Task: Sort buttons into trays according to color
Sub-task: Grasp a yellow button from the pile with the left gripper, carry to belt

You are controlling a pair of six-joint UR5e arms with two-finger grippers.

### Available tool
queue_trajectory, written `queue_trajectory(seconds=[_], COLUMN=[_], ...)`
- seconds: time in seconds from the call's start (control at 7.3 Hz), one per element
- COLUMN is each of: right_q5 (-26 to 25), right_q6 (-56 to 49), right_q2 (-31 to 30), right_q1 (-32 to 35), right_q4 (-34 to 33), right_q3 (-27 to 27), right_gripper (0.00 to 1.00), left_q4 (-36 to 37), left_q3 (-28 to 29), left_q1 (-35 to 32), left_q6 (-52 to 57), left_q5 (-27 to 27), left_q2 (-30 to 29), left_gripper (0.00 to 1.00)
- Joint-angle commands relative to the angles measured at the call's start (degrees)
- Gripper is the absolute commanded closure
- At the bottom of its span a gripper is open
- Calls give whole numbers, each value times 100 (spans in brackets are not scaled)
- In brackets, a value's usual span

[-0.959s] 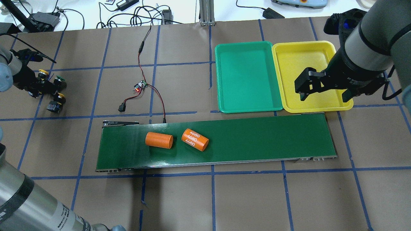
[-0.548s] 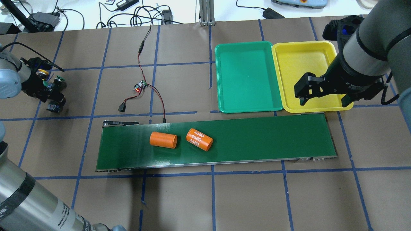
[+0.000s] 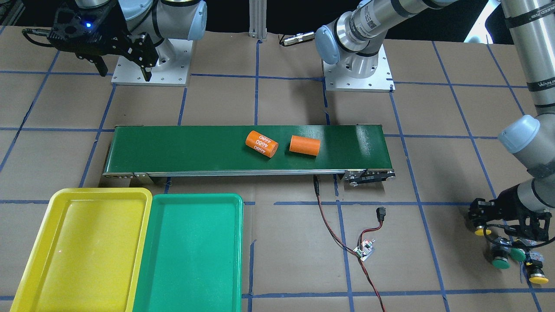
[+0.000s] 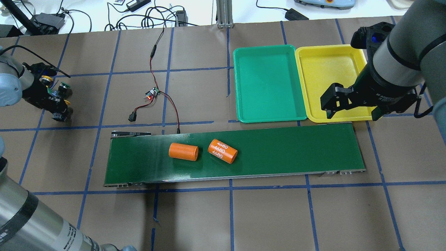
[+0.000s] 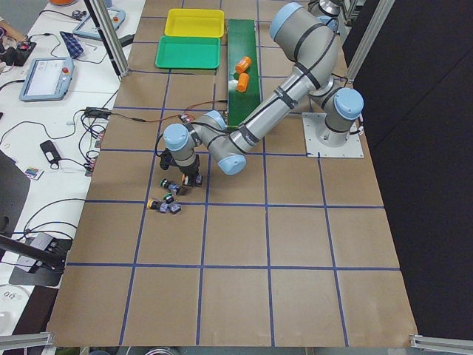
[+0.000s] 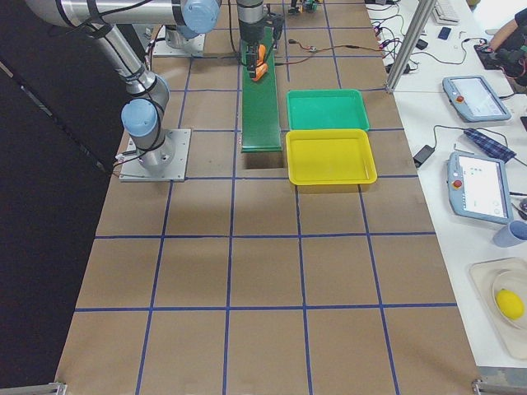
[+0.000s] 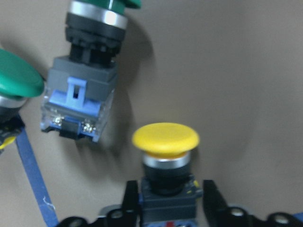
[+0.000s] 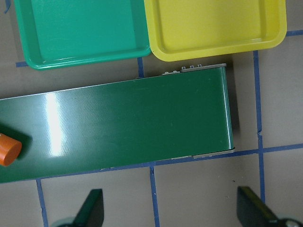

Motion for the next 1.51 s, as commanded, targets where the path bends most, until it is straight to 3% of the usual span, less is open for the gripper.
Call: queue_trajectory(seconds=[0.0,0.14,0.27,0.55,0.82,1.1,1.23,1.37], right_q5=[4,30,56,127,249,382,373,321], right_q6=[-1,34,17,-27,-45,-45,-54,-54], right_q2=[-3,-12,-169,-196,-231,-258,-267,-258], right_q1=[-64,-20,15,68,156,182,182,191], right_q4=[5,75,650,744,770,796,805,788], right_q3=[8,8,51,87,96,122,148,148], right_gripper=[0,0,0,0,0,0,0,0], left_q4=[-941,-971,-954,-883,-544,-295,236,311], left_q3=[-257,-782,-1492,-2427,-2816,-3299,-3336,-3310], left_q1=[-370,-782,-1099,-2029,-2849,-2922,-2922,-2913], left_q6=[-844,-1510,-1639,-2367,-3105,-3231,-3301,-3232], left_q5=[-52,-201,-446,-396,-387,-395,-378,-343], left_q2=[830,1435,2024,2993,3112,3138,2955,3066], left_gripper=[100,100,100,100,100,100,66,1])
